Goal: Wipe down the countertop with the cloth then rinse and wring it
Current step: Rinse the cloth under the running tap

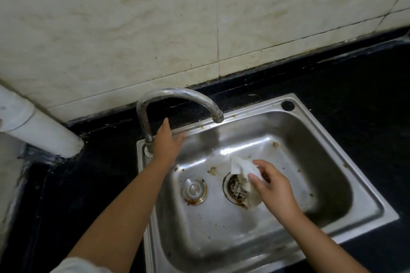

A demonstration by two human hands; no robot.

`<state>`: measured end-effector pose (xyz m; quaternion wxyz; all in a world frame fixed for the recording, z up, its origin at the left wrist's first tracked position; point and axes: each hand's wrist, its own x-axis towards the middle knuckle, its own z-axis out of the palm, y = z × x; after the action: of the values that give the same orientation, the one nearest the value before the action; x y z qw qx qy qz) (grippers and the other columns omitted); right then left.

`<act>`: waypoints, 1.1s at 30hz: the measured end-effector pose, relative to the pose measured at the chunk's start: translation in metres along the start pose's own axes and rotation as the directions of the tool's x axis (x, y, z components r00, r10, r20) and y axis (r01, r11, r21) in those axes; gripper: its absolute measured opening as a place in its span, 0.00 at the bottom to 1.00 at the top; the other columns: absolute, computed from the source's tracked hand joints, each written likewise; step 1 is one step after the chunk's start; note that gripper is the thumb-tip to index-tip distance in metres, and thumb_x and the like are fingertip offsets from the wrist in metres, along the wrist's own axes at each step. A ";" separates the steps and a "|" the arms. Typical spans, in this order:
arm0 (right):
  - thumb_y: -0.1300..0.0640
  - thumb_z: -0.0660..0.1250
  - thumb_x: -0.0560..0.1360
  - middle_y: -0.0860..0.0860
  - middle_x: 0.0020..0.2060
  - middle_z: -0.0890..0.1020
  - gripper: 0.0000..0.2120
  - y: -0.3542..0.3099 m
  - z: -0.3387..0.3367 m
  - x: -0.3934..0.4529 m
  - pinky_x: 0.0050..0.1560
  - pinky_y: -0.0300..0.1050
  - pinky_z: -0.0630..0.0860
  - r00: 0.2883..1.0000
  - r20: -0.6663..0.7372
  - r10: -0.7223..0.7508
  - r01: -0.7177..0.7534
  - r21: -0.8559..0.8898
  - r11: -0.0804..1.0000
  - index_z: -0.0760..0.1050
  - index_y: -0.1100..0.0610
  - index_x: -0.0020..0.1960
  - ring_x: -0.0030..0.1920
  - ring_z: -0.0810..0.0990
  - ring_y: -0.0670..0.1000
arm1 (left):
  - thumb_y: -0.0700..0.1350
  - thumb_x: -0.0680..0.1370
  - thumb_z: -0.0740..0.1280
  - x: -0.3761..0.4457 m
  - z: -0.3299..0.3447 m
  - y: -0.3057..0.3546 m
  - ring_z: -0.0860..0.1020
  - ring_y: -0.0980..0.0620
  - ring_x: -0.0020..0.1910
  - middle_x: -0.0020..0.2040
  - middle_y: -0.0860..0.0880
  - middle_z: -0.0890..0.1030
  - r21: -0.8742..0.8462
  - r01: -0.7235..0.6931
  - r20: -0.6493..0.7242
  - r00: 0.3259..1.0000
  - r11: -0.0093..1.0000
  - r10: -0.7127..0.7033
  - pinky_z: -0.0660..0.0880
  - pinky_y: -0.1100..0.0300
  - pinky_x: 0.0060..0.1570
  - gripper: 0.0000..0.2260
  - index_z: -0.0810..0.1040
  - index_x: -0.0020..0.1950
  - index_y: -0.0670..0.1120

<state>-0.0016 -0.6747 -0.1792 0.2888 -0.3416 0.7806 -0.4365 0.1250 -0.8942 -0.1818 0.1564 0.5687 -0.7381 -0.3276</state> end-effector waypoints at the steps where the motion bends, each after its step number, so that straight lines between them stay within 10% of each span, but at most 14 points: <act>1: 0.60 0.65 0.75 0.49 0.49 0.76 0.17 0.000 0.002 0.000 0.46 0.31 0.72 1.000 -0.004 0.005 -0.005 0.007 1.000 0.71 0.58 0.63 0.49 0.76 0.47 | 0.43 0.76 0.66 -0.001 0.000 -0.003 0.64 0.44 0.71 0.73 0.40 0.63 -0.050 -0.002 -0.013 1.000 0.999 0.002 0.61 0.54 0.68 0.31 0.55 0.74 0.41; 11: 0.62 0.65 0.74 0.47 0.48 0.76 0.15 -0.004 0.015 -0.004 0.41 0.23 0.70 0.999 -0.052 -0.009 0.009 0.006 1.000 0.73 0.59 0.61 0.46 0.74 0.43 | 0.37 0.76 0.65 -0.005 0.004 -0.010 0.75 0.45 0.59 0.60 0.39 0.78 -0.238 -0.020 -0.209 0.977 0.971 -0.031 0.65 0.69 0.54 0.16 0.74 0.63 0.37; 33: 0.63 0.64 0.75 0.48 0.47 0.76 0.13 -0.006 0.013 0.003 0.42 0.24 0.69 0.998 -0.065 0.008 -0.006 0.027 1.000 0.73 0.58 0.59 0.47 0.75 0.46 | 0.36 0.74 0.68 -0.009 0.002 -0.018 0.79 0.43 0.53 0.53 0.38 0.81 -0.232 -0.073 -0.211 0.977 0.970 0.023 0.68 0.65 0.53 0.12 0.79 0.56 0.35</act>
<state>0.0082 -0.6860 -0.1802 0.2693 -0.3206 0.7848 -0.4569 0.1392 -0.8874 -0.1940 0.3074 0.5588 -0.6866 -0.3491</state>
